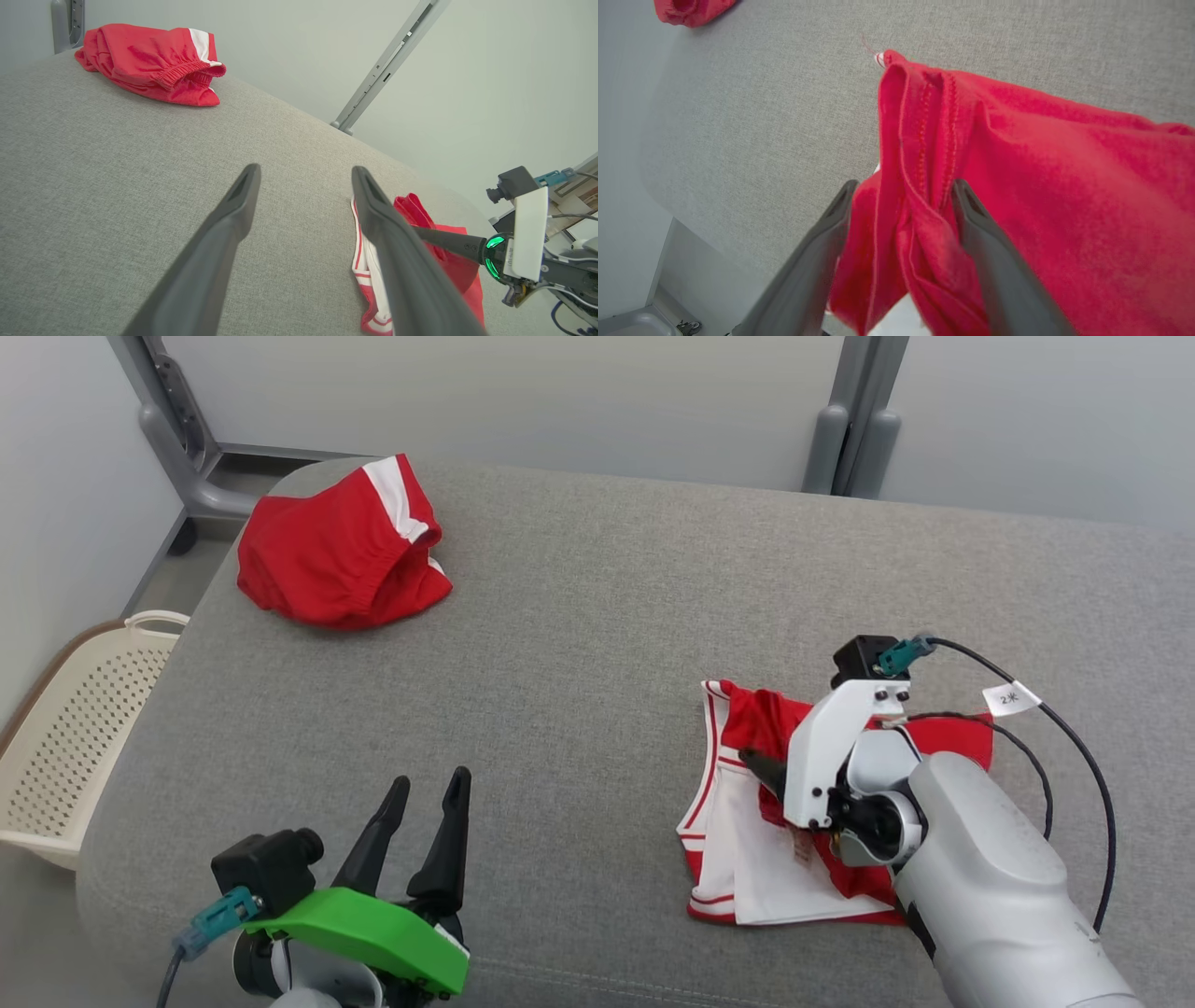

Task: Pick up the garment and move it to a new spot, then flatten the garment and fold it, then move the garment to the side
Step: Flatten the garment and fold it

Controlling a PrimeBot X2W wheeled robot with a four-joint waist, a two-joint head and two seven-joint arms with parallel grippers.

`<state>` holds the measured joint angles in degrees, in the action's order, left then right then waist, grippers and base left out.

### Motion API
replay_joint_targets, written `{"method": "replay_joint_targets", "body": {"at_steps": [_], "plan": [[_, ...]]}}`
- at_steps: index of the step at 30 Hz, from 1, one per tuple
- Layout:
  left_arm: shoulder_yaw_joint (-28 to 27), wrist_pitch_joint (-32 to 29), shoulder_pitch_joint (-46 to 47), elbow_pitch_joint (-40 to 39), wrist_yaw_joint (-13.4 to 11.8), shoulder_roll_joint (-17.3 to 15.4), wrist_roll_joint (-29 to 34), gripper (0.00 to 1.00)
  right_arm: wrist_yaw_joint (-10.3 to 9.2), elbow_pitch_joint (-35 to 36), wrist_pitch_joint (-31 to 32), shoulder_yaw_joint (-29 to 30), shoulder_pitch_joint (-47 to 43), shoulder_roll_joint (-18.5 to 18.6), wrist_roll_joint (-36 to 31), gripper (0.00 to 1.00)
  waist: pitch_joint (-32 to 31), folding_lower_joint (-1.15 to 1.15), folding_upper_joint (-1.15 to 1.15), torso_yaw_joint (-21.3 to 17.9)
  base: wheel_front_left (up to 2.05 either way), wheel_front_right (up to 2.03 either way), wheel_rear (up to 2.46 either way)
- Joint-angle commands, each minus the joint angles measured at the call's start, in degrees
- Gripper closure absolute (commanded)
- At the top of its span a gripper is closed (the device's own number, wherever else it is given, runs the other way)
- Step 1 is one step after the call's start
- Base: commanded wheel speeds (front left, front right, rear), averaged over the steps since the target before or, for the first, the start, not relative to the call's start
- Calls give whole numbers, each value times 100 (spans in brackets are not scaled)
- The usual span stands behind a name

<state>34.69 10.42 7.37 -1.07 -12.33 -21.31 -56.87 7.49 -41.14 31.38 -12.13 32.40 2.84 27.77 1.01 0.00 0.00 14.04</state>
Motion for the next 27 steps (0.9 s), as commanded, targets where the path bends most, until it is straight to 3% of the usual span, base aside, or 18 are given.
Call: {"method": "replay_joint_targets", "body": {"at_steps": [1,8,13,21,27], "plan": [[3,11,-44,29,18,-6,-7,0,0,-50,-48,-98,138,17,168,0,-71,0,0,-49,0,0,0],[12,-5,-139,-19,-38,-55,-22,0,0,-72,-239,-194,539,16,703,0,-193,0,0,-275,0,0,0],[23,-9,-174,-85,-74,-88,8,0,0,-40,-517,131,749,20,555,0,-231,0,0,-442,0,0,0],[204,-115,-149,-191,-97,-52,114,0,0,317,-650,721,358,577,394,0,-159,0,0,-649,0,0,0],[254,-119,-105,-210,-122,-10,132,0,0,1049,-883,434,-203,886,525,0,-21,0,0,-816,0,0,0]]}}
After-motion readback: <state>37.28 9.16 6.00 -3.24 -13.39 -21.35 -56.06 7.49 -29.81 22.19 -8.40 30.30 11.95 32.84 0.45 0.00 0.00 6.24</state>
